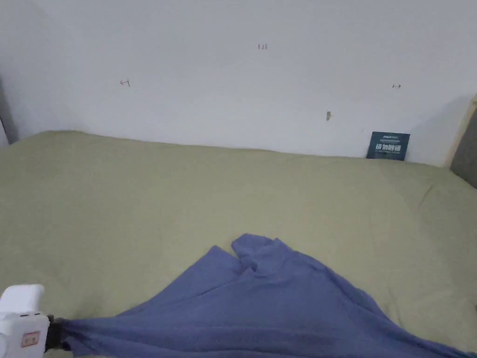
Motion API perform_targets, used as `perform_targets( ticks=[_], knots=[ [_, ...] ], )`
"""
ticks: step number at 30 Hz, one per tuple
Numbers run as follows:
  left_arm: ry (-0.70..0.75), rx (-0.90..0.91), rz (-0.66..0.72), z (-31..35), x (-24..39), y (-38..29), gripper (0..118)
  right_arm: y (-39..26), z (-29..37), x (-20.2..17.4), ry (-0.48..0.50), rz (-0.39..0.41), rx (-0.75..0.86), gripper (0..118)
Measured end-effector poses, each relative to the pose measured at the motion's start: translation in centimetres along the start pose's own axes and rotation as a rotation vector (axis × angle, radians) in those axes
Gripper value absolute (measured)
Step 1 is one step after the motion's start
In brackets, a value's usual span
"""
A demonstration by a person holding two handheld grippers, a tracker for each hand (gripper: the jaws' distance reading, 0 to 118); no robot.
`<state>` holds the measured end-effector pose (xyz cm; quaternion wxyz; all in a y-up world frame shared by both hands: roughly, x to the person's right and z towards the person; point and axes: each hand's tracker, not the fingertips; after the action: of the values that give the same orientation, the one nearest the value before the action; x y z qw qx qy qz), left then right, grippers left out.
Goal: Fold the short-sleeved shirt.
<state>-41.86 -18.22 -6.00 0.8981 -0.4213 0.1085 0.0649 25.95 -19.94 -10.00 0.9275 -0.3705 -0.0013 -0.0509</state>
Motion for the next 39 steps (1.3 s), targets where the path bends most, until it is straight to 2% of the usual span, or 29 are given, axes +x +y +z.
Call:
perform_targets(
  ticks=[5, 6, 7, 8, 9, 10, 11, 12, 14, 15, 17, 18, 19, 20, 21, 22, 24, 28, 29, 31, 32, 35, 38, 39],
  knots=[
    [-0.019, -0.008, 0.048, -1.4, -0.2, -1.0, 1, -0.7, -0.8, -0.6, -0.018, 0.003, -0.006, 1],
    [-0.02, -0.008, 0.051, -1.4, -0.3, -0.9, 5, -0.6, -0.9, -0.7, -0.025, 0.006, -0.007, 7],
    [-0.024, -0.005, 0.055, -1.3, -0.4, -0.9, 14, -0.6, -1.0, -0.8, -0.028, 0.012, -0.011, 25],
    [-0.038, 0.006, 0.06, -1.1, -0.6, -0.9, 37, -0.6, -1.0, -1.0, -0.039, 0.013, -0.011, 59],
    [-0.058, 0.02, 0.062, -1.1, -0.7, -1.0, 87, -0.6, -1.0, -1.0, -0.041, 0.013, -0.011, 110],
    [-0.066, 0.025, 0.059, -0.9, -0.8, -0.9, 113, -0.6, -0.9, -1.1, -0.035, 0.014, -0.015, 116],
    [-0.063, 0.025, 0.06, -0.7, -0.8, -0.8, 117, -0.7, -1.2, -1.2, -0.033, 0.012, -0.016, 110],
    [-0.047, 0.029, 0.056, -0.5, -0.8, -0.8, 116, -0.9, -1.0, -1.4, -0.017, 0.018, 0.043, 110],
    [-0.038, 0.071, 0.052, 0.6, -1.0, -1.0, 116, -1.2, -1.0, -1.8, -0.016, 0.023, 0.018, 111],
    [-0.038, 0.067, 0.051, 1.1, -1.1, -0.9, 116, -0.5, 1.3, -4.5, -0.006, 0.035, 0.036, 111],
    [-0.022, 0.086, 0.043, 2.3, -1.0, -1.2, 115, -0.4, 2.6, -6.5, 0.0, 0.077, 0.055, 110],
    [-0.002, 0.109, 0.027, 2.8, -0.9, -1.3, 114, -0.5, 3.4, -7.6, 0.002, 0.098, 0.085, 98],
    [0.032, 0.136, 0.013, 3.4, -0.8, -1.4, 107, -0.2, 3.4, -7.7, 0.022, 0.112, 0.123, 76],
    [0.024, 0.133, 0.002, 3.7, -0.8, -1.5, 85, -0.2, 3.8, -8.5, 0.034, 0.12, 0.134, 39],
    [0.025, 0.137, -0.007, 3.8, -0.9, -1.8, 27, -0.4, 4.2, -9.4, 0.031, 0.12, 0.147, 0],
    [0.031, 0.134, -0.007, 3.7, -0.8, -1.9, 0, -0.3, 4.9, -10.2, 0.029, 0.121, 0.181, 0],
    [0.012, 0.11, -0.011, 3.5, -1.8, -2.0, 0, -0.6, 4.4, -10.4, 0.12, 0.124, 0.148, 0],
    [-0.039, 0.038, 0.034, 1.3, -3.2, -2.2, 0, -1.0, 4.7, -12.5, 0.127, 0.183, 0.165, 0],
    [-0.049, 0.014, 0.026, 0.4, -3.2, -2.4, 10, -1.1, 4.6, -12.9, 0.126, 0.188, 0.162, 0],
    [-0.068, -0.056, 0.018, -1.6, -3.7, -2.1, 89, -1.2, 4.1, -13.3, 0.138, 0.189, 0.147, 0],
    [-0.062, -0.088, 0.012, -2.7, -3.8, -2.1, 116, -1.3, 3.9, -13.5, 0.144, 0.192, 0.136, 0],
    [-0.017, -0.092, -0.026, -5.4, -3.5, -1.7, 118, -1.7, 3.1, -14.1, 0.142, 0.214, 0.108, 0],
    [-0.05, -0.13, -0.005, -7.5, -3.5, -1.1, 117, -1.8, 2.5, -14.4, 0.141, 0.22, 0.083, 0],
    [-0.061, -0.158, -0.001, -8.1, -3.5, -1.0, 112, -1.8, 2.3, -14.5, 0.138, 0.221, 0.076, 0]
  ],
)
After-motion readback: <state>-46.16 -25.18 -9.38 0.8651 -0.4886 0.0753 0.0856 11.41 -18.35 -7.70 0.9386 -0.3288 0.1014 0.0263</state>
